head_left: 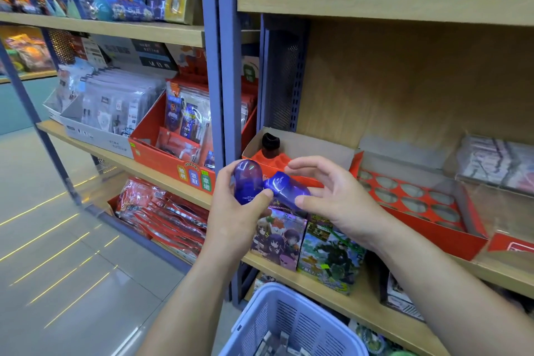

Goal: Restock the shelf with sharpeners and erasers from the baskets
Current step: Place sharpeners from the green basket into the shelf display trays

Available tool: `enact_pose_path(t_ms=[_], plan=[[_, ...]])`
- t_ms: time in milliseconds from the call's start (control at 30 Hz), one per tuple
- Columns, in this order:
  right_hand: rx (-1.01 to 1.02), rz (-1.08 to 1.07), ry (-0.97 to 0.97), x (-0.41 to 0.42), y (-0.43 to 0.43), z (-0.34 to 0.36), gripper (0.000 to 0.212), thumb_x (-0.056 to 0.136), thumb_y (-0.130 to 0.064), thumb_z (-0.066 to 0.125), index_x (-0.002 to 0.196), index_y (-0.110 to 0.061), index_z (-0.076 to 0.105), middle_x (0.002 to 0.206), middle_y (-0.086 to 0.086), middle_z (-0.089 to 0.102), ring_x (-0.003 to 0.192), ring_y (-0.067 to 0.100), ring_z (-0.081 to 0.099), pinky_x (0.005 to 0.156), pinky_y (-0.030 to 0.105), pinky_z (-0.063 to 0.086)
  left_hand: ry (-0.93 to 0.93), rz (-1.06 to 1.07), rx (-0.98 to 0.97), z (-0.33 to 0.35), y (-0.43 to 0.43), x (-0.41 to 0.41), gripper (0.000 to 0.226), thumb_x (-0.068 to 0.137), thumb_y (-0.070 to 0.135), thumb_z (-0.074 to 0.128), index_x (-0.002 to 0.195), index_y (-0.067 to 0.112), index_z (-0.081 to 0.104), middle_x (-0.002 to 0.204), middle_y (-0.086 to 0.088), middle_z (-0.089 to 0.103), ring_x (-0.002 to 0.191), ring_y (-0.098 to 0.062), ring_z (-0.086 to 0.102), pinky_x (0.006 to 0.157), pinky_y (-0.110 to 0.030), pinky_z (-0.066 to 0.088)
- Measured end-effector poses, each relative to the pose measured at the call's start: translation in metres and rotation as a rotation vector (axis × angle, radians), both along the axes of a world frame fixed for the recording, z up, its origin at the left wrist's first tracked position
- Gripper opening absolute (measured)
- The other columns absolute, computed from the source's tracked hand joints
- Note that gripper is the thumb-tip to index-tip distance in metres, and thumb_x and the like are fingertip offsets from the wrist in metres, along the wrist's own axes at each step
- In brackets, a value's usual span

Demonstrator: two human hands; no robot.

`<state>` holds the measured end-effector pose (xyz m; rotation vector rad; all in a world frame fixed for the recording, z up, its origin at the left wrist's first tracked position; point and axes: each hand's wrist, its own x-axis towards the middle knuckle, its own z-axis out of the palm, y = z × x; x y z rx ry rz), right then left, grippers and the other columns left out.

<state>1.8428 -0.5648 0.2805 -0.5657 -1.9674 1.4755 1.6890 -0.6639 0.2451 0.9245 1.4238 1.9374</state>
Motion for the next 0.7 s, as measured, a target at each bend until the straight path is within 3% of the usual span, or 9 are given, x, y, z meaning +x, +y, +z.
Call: enact_pose_path(t_ms=[100, 167, 267, 367, 500, 600, 700], plan=[[-0.027, 0.037, -0.048, 0.000, 0.001, -0.001, 0.065, 0.083, 0.020, 0.066, 0.134, -0.020, 0.058, 0.121, 0.011, 0.070, 0.103, 0.025, 0.073, 0.094, 0.038, 0.058, 0.020, -0.004, 0.029, 0.002, 0.002, 0.003, 0.050, 0.089, -0.002, 0.072, 0.122, 0.031, 0.056, 0.101, 0.001, 0.072, 0.085, -0.017, 0.071, 0.073, -0.037, 0.062], [-0.007, 0.051, -0.101, 0.000, 0.001, -0.001, 0.067, 0.081, 0.016, 0.070, 0.133, -0.024, 0.060, 0.116, 0.013, 0.071, 0.102, 0.025, 0.073, 0.093, 0.041, 0.058, 0.023, -0.013, 0.021, 0.002, 0.002, 0.005, 0.050, 0.089, -0.003, 0.071, 0.123, 0.031, 0.056, 0.102, -0.002, 0.072, 0.085, -0.017, 0.071, 0.071, -0.031, 0.060], [0.038, 0.008, -0.108, 0.003, 0.003, 0.002, 0.046, 0.082, 0.003, 0.077, 0.115, -0.026, 0.067, 0.111, 0.012, 0.070, 0.095, 0.026, 0.073, 0.088, 0.042, 0.060, 0.033, -0.041, -0.003, 0.001, 0.004, 0.005, 0.048, 0.092, -0.002, 0.069, 0.126, 0.029, 0.057, 0.104, -0.008, 0.072, 0.081, -0.021, 0.069, 0.077, -0.041, 0.063], [0.085, -0.141, -0.082, 0.006, 0.013, 0.007, 0.025, 0.084, -0.006, 0.079, 0.098, -0.021, 0.065, 0.094, -0.001, 0.073, 0.081, 0.021, 0.068, 0.082, 0.042, 0.057, -0.023, -0.070, -0.020, -0.002, 0.004, 0.001, 0.049, 0.096, -0.003, 0.061, 0.120, 0.040, 0.060, 0.105, -0.001, 0.072, 0.088, -0.021, 0.072, 0.085, -0.042, 0.062], [0.224, -0.338, -0.024, 0.000, 0.040, 0.023, 0.026, 0.081, -0.007, 0.082, 0.089, -0.022, 0.062, 0.088, 0.002, 0.070, 0.073, 0.013, 0.059, 0.074, 0.032, 0.052, -0.005, -0.069, -0.034, -0.005, 0.001, -0.007, 0.054, 0.099, 0.001, 0.061, 0.119, 0.051, 0.060, 0.098, 0.013, 0.073, 0.089, -0.020, 0.074, 0.082, -0.036, 0.061], [0.369, -0.451, -0.028, -0.021, 0.064, 0.032, 0.031, 0.079, -0.007, 0.082, 0.083, -0.025, 0.058, 0.085, -0.002, 0.067, 0.069, 0.009, 0.059, 0.069, 0.025, 0.051, -0.003, -0.031, -0.048, -0.008, 0.002, -0.012, 0.044, 0.096, 0.005, 0.065, 0.128, 0.035, 0.057, 0.105, 0.003, 0.072, 0.088, -0.023, 0.074, 0.077, -0.034, 0.062], [0.552, -0.523, -0.175, -0.044, 0.085, 0.031, 0.031, 0.077, -0.014, 0.084, 0.077, -0.027, 0.055, 0.083, -0.008, 0.066, 0.068, 0.011, 0.061, 0.068, 0.029, 0.053, -0.008, 0.004, -0.052, -0.009, 0.004, -0.018, 0.033, 0.093, 0.005, 0.070, 0.118, 0.019, 0.056, 0.099, -0.002, 0.076, 0.086, -0.023, 0.074, 0.076, -0.031, 0.061]])
